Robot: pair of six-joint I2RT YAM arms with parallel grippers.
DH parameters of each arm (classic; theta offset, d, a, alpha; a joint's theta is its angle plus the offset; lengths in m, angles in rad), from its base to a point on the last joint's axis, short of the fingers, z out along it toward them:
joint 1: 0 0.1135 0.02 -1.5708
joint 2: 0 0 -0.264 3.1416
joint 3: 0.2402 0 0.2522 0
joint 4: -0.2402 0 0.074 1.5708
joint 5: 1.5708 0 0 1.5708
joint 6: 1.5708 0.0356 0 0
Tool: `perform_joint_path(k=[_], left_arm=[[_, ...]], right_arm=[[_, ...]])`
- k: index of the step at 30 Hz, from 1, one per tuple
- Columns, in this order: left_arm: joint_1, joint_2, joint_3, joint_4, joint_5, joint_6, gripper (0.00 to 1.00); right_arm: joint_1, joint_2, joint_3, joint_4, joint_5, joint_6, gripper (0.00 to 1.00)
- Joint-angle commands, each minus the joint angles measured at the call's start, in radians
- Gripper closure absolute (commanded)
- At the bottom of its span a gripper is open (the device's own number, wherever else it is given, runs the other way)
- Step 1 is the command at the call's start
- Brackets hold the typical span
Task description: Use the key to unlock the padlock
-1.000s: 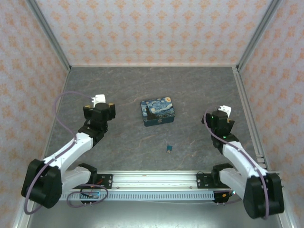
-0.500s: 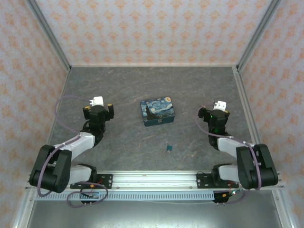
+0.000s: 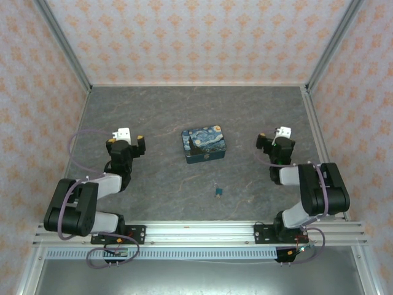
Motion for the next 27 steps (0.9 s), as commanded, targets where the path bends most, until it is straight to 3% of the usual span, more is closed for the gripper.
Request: perform_joint_path(k=[1, 3, 5, 27], left_arm=[[0.009, 0.066, 0.013, 0.096, 0.029, 0.018, 0.01], [0.015, 0.114, 0.043, 0.099, 0.02, 0.007, 0.0], [0.024, 0.121, 0.093, -0.001, 0.006, -0.006, 0.0], [0.023, 0.118, 0.093, -0.002, 0.006, -0.004, 0.0]], right_arm=[[-0.024, 0.004, 0.018, -0.035, -0.046, 0.042, 0.01], [-0.023, 0.003, 0.018, -0.036, -0.045, 0.041, 0.01], [-0.022, 0.002, 0.018, -0.037, -0.045, 0.039, 0.01], [-0.013, 0.002, 0.023, -0.045, -0.028, 0.033, 0.01]])
